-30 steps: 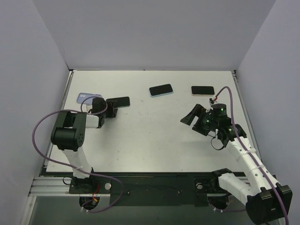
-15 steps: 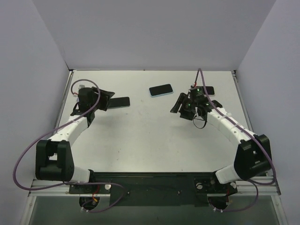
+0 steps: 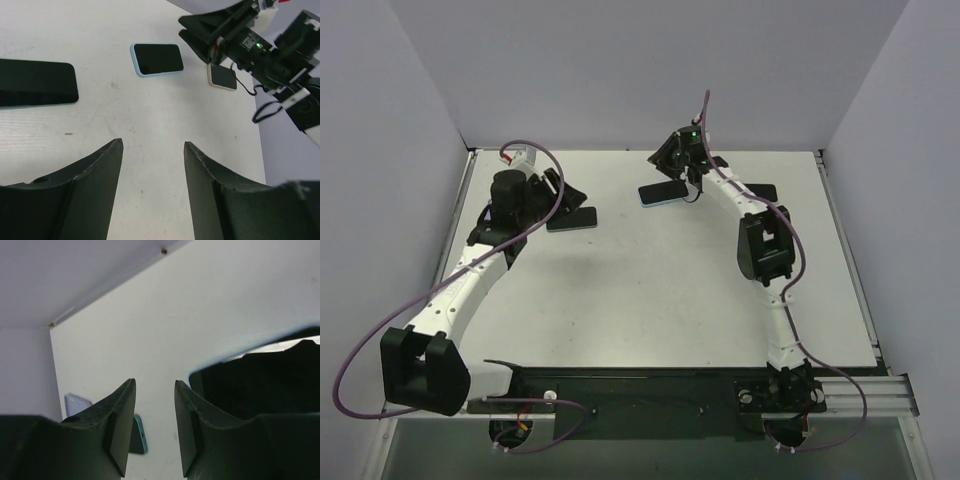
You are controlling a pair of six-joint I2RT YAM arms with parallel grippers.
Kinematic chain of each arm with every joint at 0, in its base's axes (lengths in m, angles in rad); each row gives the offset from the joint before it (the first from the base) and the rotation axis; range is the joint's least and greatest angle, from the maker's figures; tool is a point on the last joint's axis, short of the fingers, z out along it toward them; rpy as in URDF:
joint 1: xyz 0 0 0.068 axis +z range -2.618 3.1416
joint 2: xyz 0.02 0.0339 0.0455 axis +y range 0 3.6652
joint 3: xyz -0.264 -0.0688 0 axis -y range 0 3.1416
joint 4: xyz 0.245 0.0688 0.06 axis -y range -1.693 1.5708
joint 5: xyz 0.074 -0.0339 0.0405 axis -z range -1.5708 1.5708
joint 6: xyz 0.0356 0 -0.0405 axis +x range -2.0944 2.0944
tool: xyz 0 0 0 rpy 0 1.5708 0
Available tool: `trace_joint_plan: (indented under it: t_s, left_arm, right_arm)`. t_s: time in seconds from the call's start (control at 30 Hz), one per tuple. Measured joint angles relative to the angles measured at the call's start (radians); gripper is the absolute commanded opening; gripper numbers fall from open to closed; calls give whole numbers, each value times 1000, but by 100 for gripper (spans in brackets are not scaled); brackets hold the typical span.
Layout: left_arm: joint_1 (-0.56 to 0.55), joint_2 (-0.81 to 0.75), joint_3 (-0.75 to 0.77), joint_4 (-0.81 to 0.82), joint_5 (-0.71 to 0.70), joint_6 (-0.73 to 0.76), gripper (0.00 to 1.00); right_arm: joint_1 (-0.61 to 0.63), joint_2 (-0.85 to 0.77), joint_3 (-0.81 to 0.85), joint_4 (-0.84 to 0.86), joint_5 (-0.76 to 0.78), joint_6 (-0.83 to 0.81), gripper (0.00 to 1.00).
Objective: Take the phone out of the phone case
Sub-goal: Pick up the phone at the center of the board.
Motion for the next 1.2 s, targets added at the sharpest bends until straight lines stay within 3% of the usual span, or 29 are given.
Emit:
trace_joint_plan:
  t_s: [0.17, 0.3, 0.47, 0.8, 1.2]
  left_arm:
    - [23, -24, -3, -3, 14, 13, 61]
    - [42, -34, -13, 3, 43, 3, 61]
    - [68, -33, -19, 6, 91, -23, 61]
    - [101, -27, -25, 19, 136, -59, 60]
    - [124, -13, -34, 38, 166, -87, 60]
  right_arm:
    - [-10, 254, 279, 60, 40, 88, 28]
    - [-13, 359, 348, 94, 134, 153, 28]
    - [-14, 480, 462, 97, 217, 233, 19]
    - [-23, 457, 383, 78, 215, 385, 12]
    - [-50, 246, 167, -188, 63, 189, 17]
